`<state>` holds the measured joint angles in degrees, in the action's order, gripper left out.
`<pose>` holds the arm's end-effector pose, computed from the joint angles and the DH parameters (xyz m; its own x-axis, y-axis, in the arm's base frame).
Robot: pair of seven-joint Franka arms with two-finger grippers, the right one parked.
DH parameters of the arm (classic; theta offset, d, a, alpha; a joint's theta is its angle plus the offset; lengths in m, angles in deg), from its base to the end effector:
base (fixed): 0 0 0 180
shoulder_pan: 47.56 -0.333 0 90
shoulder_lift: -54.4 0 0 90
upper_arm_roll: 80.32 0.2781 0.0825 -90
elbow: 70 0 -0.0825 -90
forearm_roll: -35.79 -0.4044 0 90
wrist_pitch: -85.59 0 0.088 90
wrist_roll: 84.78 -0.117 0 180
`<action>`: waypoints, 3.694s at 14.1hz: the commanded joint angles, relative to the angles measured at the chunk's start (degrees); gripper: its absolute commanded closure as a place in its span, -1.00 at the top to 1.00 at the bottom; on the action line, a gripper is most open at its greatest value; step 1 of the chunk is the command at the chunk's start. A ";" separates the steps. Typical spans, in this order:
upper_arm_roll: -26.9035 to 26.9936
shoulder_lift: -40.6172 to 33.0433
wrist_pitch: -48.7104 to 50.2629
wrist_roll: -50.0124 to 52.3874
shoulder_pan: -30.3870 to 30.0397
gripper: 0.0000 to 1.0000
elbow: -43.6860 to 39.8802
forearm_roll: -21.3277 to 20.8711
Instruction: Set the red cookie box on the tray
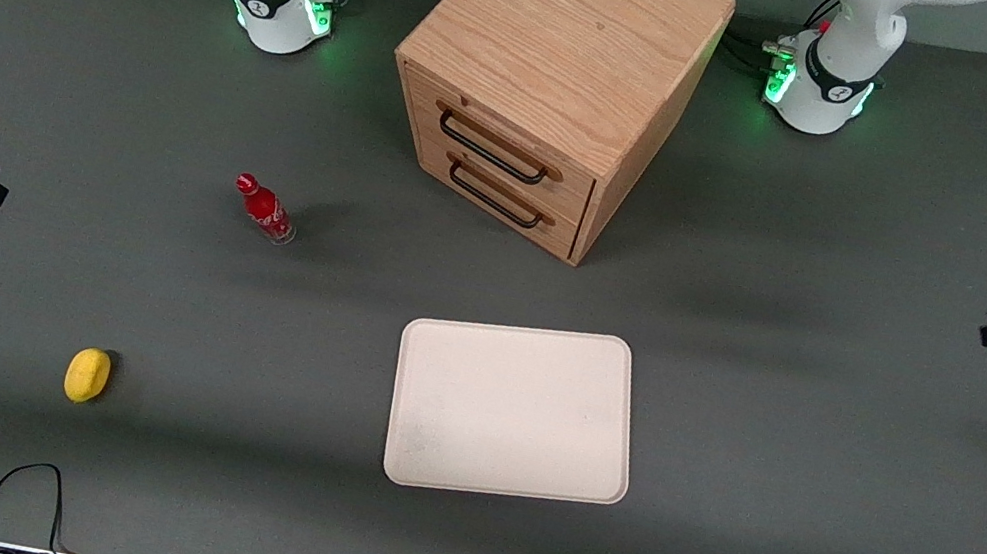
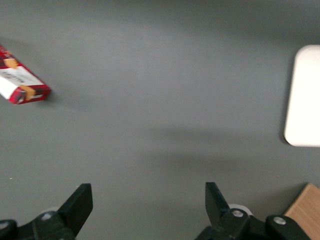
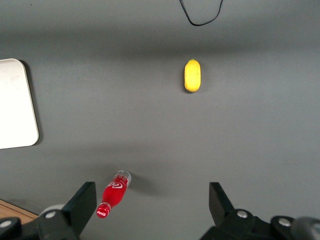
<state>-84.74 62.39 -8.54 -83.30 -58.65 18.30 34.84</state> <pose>0.6102 0.0756 0.5146 0.9893 0.1408 -0.0371 0.1407 -0.9900 -0.0067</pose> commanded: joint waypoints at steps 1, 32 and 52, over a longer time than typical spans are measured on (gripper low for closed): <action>-0.33 9.47 0.88 -1.04 -5.41 1.00 -11.18 -1.77; 1.96 44.40 -23.64 11.08 -25.65 1.00 -27.83 -0.72; 1.61 45.02 -26.73 9.86 -25.65 -1.00 -26.59 -0.89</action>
<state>-83.51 108.66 -36.04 -73.21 -84.63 -8.30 33.63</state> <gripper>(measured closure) 0.978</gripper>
